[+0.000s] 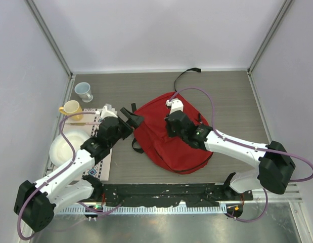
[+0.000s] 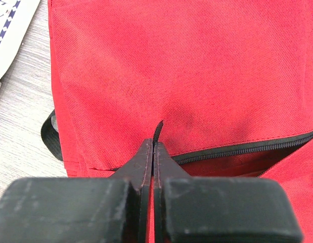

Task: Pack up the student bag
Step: Zip the student bag at the center of the board.

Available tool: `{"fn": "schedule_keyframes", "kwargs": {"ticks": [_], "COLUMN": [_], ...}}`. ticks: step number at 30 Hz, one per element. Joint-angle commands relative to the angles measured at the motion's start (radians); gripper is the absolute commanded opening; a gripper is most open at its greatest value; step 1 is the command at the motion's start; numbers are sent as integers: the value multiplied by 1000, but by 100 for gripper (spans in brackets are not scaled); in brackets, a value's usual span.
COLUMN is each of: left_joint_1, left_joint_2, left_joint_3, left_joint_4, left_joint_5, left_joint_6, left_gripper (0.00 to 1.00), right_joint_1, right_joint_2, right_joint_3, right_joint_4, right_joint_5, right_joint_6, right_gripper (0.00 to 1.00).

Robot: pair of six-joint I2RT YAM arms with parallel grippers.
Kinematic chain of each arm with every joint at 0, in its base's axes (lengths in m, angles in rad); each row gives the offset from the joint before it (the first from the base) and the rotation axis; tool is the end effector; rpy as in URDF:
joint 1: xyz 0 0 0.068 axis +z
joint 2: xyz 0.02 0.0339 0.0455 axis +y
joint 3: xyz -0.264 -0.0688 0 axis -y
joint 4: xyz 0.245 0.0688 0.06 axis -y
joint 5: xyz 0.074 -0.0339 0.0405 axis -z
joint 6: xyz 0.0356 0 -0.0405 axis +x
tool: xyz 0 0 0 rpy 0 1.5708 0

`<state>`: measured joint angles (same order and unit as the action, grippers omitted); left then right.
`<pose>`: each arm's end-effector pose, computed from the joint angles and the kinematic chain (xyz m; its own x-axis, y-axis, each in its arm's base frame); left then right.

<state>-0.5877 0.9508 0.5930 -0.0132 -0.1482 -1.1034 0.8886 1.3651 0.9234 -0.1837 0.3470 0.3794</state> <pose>0.1851 -0.1170 0.2592 -0.5233 -0.7124 -0.4677 -0.0739 0.5847 -0.8079 0.1988 0.2255 0.2585 -0.5488 -0.1232 -0.8268 -0.3798 0.9178 0.1153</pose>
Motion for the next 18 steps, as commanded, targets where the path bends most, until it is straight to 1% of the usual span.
{"fn": "schedule_keyframes", "kwargs": {"ticks": [1,2,3,5,6,7,8,11,12,13,16,18], "left_joint_1": [17,31,31,31,31,31,28,-24,-49,-107,-182,-189], "left_joint_2": [-50,-64,-90,-112,-112,-98,-80,15,35,73,115,144], "left_joint_3": [17,5,-28,-56,-76,-75,-68,-16,11,24,47,42], "left_joint_4": [-241,-229,-168,-124,-76,-65,-65,-71,-68,-64,-24,9], "left_joint_5": [-181,-172,-160,-102,-71,-47,14,68,62,47,-1,-8], "left_joint_6": [-236,-187,-147,-145,-151,-153,-153,-161,-162,-176,-219,-246], "left_gripper": [100,100,100,100,100,100,100,100,100,100,100,100], "right_joint_1": [-2,-2,-4,-2,-2,-2,-2,-4,-2,-2,-4,-2], "right_joint_2": [-40,-41,-38,-40,-37,-37,-37,-32,-34,-32,-35,-38], "right_joint_3": [9,12,14,17,17,17,17,19,19,19,17,17], "right_joint_4": [33,33,33,27,29,29,30,32,33,32,30,27], "right_joint_5": [33,33,33,35,35,38,40,40,40,40,46,46], "right_joint_6": [16,15,16,16,18,19,19,21,23,23,21,23], "right_gripper": [1,1,1,1,1,1,1,1,1,1,1,1]}}
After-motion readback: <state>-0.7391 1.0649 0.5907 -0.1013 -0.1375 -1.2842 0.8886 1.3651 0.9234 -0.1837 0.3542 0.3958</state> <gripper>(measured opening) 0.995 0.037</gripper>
